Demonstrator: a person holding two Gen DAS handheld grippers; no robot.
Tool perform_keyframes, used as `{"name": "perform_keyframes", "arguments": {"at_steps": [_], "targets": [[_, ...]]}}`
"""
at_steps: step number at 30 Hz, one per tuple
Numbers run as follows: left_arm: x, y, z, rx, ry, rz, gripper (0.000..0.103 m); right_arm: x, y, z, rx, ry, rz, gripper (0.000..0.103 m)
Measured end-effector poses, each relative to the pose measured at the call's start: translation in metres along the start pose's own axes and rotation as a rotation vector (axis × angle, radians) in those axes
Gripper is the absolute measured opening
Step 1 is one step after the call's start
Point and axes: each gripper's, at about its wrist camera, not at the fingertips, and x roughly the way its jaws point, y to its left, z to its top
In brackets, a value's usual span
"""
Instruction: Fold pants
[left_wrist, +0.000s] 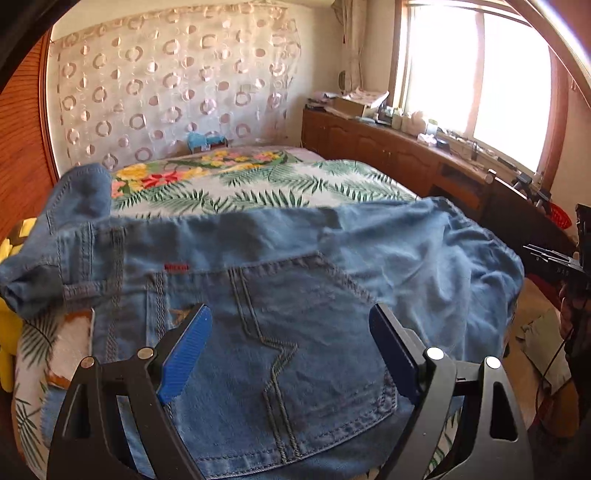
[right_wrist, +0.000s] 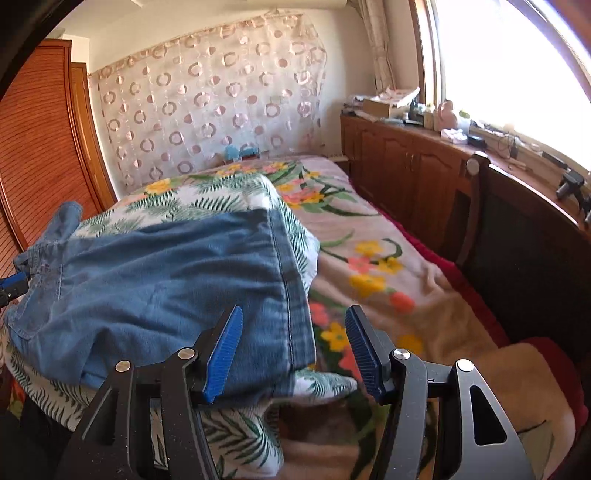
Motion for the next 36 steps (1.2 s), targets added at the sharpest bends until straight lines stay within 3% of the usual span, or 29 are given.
{"name": "perform_keyframes", "arguments": {"at_steps": [15, 16, 17, 19, 21, 29, 36], "targets": [[0.016, 0.004, -0.021, -0.024, 0.061, 0.005, 0.087, 0.007, -0.009, 0.013, 0.078, 0.110, 0.037, 0.060], [0.015, 0.004, -0.021, -0.025, 0.060, 0.004, 0.087, 0.005, -0.008, 0.013, 0.077, 0.110, 0.045, 0.058], [0.014, 0.004, -0.021, -0.026, 0.059, 0.003, 0.087, 0.003, -0.007, 0.014, 0.072, 0.110, 0.055, 0.049], [0.014, 0.004, -0.021, -0.030, 0.058, 0.003, 0.087, -0.001, -0.004, 0.016, 0.050, 0.095, 0.059, 0.039], [0.013, 0.005, -0.022, -0.030, 0.057, 0.004, 0.087, -0.009, 0.002, 0.018, 0.022, 0.076, 0.057, 0.019], [-0.003, 0.013, -0.018, -0.048, 0.022, 0.012, 0.087, -0.045, 0.026, 0.050, -0.090, -0.049, 0.079, 0.010], [-0.028, 0.028, -0.010, -0.070, -0.031, 0.049, 0.087, -0.073, 0.090, 0.098, -0.235, -0.159, 0.222, 0.009]]}}
